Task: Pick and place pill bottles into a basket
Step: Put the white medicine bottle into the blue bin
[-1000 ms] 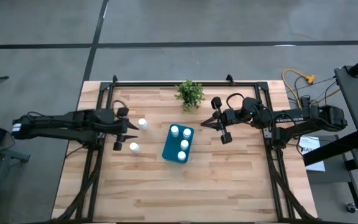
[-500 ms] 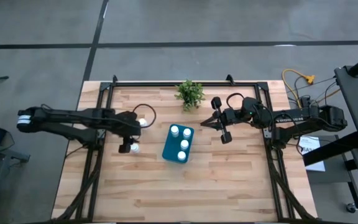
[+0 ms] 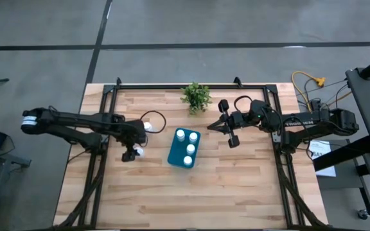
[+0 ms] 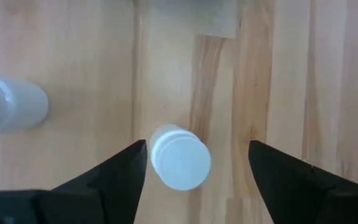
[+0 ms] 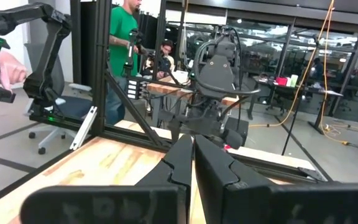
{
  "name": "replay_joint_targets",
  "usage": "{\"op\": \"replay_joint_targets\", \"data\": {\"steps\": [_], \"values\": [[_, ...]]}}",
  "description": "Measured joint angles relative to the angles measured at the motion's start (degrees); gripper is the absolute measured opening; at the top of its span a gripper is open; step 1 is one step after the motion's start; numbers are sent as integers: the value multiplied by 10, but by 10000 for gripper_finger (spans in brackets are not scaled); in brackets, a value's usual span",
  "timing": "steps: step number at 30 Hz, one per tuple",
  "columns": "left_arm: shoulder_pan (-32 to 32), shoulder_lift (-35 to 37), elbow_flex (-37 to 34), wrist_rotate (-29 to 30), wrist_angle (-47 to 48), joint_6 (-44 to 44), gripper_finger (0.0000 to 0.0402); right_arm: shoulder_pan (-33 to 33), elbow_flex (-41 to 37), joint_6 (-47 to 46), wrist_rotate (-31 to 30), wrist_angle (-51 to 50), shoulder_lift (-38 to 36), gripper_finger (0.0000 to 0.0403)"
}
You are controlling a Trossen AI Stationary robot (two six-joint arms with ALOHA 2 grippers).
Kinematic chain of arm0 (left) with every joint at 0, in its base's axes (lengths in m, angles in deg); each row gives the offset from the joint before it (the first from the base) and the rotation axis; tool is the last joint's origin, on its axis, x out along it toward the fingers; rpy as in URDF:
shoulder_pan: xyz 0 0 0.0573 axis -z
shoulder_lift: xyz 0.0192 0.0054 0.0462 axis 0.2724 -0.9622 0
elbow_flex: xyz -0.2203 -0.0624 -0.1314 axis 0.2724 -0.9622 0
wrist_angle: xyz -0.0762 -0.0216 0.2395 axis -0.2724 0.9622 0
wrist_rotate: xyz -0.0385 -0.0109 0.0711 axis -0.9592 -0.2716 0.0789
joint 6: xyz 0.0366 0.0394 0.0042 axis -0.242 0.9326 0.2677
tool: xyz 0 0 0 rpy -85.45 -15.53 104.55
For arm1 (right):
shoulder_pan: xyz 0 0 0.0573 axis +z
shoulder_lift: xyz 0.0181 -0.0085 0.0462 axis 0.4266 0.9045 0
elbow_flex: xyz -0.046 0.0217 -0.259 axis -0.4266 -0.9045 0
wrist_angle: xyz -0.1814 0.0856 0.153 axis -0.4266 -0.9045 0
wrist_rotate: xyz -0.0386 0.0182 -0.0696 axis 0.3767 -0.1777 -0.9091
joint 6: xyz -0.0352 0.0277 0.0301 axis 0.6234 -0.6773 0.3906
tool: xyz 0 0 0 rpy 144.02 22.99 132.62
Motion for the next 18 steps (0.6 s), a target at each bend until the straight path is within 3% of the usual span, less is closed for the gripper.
{"op": "replay_joint_targets", "data": {"steps": [10,18], "values": [[34,-18,-2,70,-1,-37,268,0,0,2,0,-4,0,8],[44,-47,-6,71,0,-50,268,0,0,0,0,-8,0,8]]}}
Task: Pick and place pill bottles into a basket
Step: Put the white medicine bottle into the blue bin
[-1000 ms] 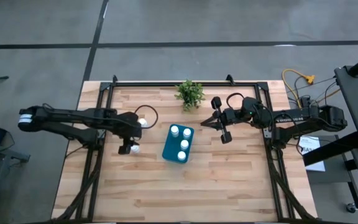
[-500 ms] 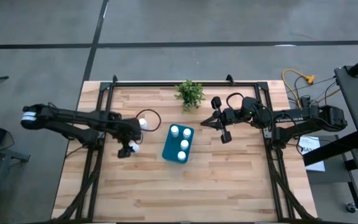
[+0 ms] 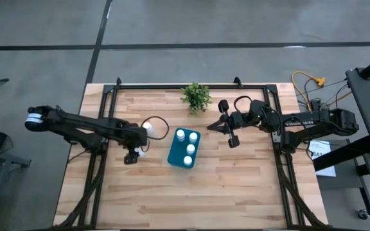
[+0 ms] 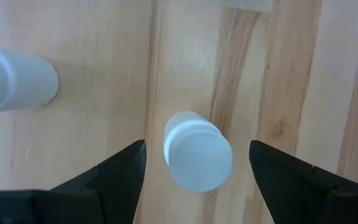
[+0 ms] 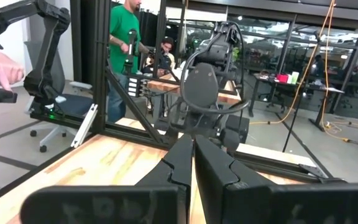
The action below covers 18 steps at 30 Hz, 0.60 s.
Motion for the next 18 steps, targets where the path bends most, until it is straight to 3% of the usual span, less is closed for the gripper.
{"op": "replay_joint_targets", "data": {"steps": [18], "values": [[7,-70,-3,-1,-5,-3,267,0,0,0,0,0,0,8]]}}
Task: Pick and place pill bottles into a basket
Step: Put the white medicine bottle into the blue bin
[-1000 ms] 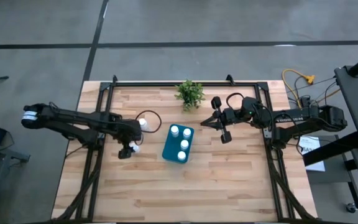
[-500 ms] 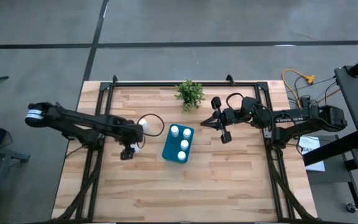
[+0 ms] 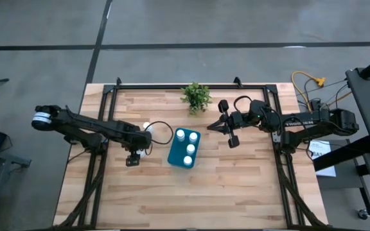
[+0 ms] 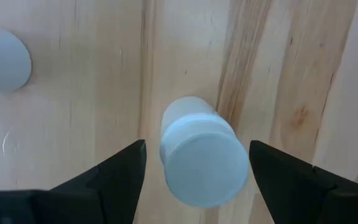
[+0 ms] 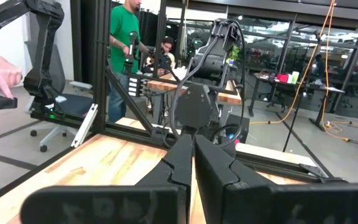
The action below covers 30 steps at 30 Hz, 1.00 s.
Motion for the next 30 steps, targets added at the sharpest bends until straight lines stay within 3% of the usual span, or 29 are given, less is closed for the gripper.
{"op": "replay_joint_targets", "data": {"steps": [30], "values": [[0,0,-4,-3,-28,0,263,0,0,0,0,0,0,8]]}}
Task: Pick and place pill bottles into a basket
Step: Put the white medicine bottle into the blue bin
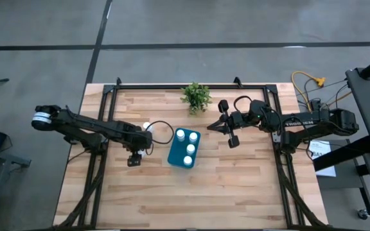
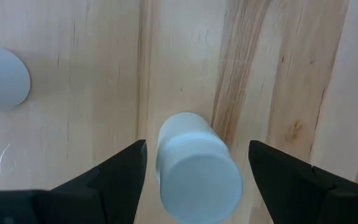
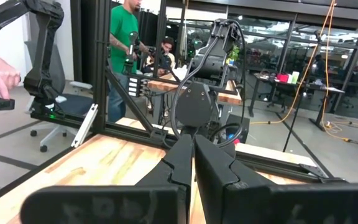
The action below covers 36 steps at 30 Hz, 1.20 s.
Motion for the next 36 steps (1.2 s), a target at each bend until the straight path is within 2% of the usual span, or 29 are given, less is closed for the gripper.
{"op": "replay_joint_targets", "data": {"steps": [17,36], "values": [[0,0,4,-12,7,0,146,0,0,0,0,0,0,8],[0,-1,71,-20,35,5,142,0,3,0,0,1,0,8]]}}
